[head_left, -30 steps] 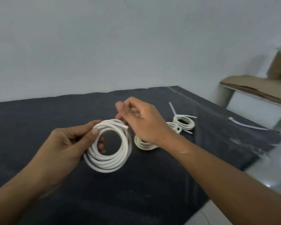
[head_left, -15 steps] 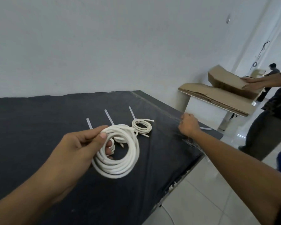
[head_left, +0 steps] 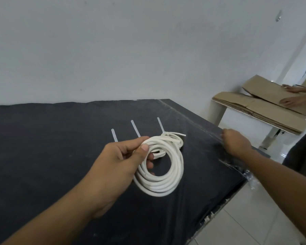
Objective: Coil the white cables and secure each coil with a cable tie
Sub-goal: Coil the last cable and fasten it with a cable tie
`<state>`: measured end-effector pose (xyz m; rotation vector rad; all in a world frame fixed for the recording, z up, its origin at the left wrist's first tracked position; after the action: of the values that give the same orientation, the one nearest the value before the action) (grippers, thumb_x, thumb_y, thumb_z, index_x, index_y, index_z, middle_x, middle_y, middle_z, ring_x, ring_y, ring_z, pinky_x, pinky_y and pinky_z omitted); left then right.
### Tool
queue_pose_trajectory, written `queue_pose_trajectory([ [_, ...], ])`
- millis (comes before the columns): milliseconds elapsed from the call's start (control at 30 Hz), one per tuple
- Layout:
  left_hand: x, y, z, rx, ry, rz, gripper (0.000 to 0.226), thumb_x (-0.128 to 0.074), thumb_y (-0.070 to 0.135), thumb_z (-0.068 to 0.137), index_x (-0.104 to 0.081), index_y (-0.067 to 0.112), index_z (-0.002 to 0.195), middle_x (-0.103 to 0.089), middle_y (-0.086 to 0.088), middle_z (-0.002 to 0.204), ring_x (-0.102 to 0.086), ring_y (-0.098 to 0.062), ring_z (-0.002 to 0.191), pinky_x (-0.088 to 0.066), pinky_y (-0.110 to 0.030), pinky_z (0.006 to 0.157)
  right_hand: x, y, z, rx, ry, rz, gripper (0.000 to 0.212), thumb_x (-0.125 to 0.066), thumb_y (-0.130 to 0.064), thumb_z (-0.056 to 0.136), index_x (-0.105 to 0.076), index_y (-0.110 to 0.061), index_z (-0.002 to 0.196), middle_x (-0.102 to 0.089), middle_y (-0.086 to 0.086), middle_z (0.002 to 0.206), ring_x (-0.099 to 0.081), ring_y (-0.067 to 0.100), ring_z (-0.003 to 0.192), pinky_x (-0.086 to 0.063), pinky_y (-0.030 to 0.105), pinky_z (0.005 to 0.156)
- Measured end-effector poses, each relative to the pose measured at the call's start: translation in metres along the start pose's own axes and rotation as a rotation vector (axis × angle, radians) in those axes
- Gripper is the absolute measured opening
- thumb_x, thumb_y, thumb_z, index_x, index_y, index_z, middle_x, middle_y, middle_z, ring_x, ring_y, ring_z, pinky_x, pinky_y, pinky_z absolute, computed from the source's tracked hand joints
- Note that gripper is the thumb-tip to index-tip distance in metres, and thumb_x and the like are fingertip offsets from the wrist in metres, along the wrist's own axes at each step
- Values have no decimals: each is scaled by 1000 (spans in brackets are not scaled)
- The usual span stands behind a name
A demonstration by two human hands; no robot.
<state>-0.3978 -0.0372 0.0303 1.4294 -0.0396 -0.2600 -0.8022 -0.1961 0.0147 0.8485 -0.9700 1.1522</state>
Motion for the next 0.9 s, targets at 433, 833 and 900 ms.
queue_pose_trajectory([
  [433,161,33,-55,-81,335,277,25,-55,22,96,-71,24,115,-75,-2,83,-70,-9,77,-56,-28,75,203,-276,-107,674,191,1464,13,-53,-22,102,-56,-29,112,-70,-9,84,-61,8,65,-47,18,50],
  [833,258,35,-112,-117,512,400,35,-51,19,100,-72,47,100,-72,-20,94,-70,-25,87,-53,-55,88,202,-455,-235,1072,-374,1671,6,-64,-21,90,-62,-16,90,-77,7,85,-72,20,62,-50,23,46],
  [900,263,28,-112,-122,490,317,29,-51,19,100,-72,38,109,-72,-21,101,-69,-32,97,-51,-56,92,185,-470,-236,1099,-406,1622,3,-65,-21,91,-64,-19,93,-77,7,89,-74,23,71,-53,24,54],
])
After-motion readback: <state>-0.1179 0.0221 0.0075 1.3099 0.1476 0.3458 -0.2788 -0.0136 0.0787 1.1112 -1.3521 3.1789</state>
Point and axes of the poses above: each hand's wrist, its own z-axis towards the middle knuckle, its own x-axis out of the back of the hand, y = z × x, the point moved 8 cm from there along z, towards the middle knuckle
